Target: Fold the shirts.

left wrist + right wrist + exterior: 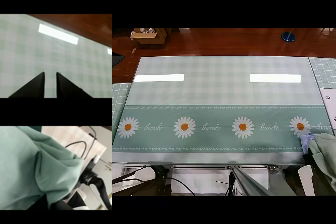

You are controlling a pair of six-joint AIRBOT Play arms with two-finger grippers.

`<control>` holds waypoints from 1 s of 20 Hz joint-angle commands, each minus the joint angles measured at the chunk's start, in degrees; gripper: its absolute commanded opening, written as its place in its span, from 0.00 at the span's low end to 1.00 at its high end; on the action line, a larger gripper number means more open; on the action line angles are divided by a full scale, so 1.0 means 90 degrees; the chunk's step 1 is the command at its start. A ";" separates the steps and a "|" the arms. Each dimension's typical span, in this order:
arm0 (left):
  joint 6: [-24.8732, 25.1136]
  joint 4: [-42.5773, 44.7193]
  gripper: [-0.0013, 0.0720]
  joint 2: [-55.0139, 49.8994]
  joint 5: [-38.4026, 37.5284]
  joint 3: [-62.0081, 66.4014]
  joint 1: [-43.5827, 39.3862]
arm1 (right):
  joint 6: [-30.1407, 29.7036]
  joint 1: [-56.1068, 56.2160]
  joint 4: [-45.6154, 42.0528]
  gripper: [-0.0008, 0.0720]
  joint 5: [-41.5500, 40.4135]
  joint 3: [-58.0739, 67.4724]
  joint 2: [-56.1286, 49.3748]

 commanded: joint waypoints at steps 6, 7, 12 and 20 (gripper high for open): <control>0.0000 0.0002 0.66 -0.0012 0.0070 0.0002 0.0032 | -0.0204 0.0384 0.0702 0.75 -0.1819 0.0401 -0.0223; 0.0012 0.0024 0.77 -0.0012 0.0061 0.0000 -0.0112 | -0.0340 0.0675 0.1190 0.75 -0.2062 0.0899 -0.0483; -0.0398 0.1911 0.77 -0.0199 0.0223 0.0002 -0.1753 | -0.0379 0.3038 0.4867 0.75 -0.2329 0.4053 -0.2550; -0.2186 0.5158 0.77 -0.1069 -0.1078 0.0002 -0.4726 | -0.0515 0.6635 0.5569 0.75 -0.2795 0.4612 -0.4583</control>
